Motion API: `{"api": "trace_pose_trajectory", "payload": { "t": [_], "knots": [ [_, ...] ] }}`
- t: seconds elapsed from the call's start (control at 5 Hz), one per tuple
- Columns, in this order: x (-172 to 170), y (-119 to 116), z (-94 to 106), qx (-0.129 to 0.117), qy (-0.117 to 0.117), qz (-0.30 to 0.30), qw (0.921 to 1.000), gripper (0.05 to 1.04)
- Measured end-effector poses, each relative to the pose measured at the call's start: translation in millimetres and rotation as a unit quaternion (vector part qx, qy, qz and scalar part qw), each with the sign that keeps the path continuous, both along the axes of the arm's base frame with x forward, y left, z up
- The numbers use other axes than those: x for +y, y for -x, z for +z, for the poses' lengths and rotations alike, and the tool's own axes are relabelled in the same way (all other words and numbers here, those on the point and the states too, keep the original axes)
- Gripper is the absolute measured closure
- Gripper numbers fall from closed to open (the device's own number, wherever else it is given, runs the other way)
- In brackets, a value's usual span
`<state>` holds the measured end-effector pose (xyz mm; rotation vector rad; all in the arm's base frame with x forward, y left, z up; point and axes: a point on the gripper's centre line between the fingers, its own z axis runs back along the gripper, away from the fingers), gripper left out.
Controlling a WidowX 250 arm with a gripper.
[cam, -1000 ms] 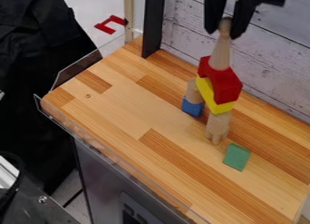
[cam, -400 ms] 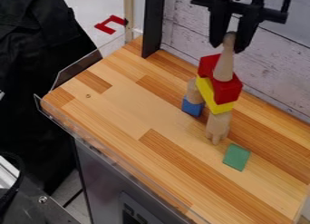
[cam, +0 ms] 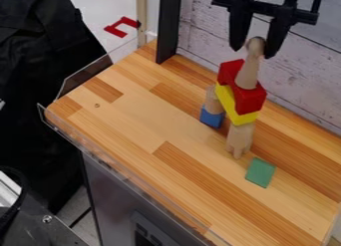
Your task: Put the cylinder block on top of red arch block
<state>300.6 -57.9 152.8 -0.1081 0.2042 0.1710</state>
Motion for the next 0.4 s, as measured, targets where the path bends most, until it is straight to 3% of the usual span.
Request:
{"api": "trace_pose_trajectory", "payload": {
  "t": [0.2, 0.4],
  "knots": [
    [4.6, -1.2, 6.8, -0.015, 0.000, 0.015, 0.9998, 0.121],
    [6.5, 3.3, 27.6, -0.032, -0.001, 0.018, 0.9993, 0.083]
  ]
}}
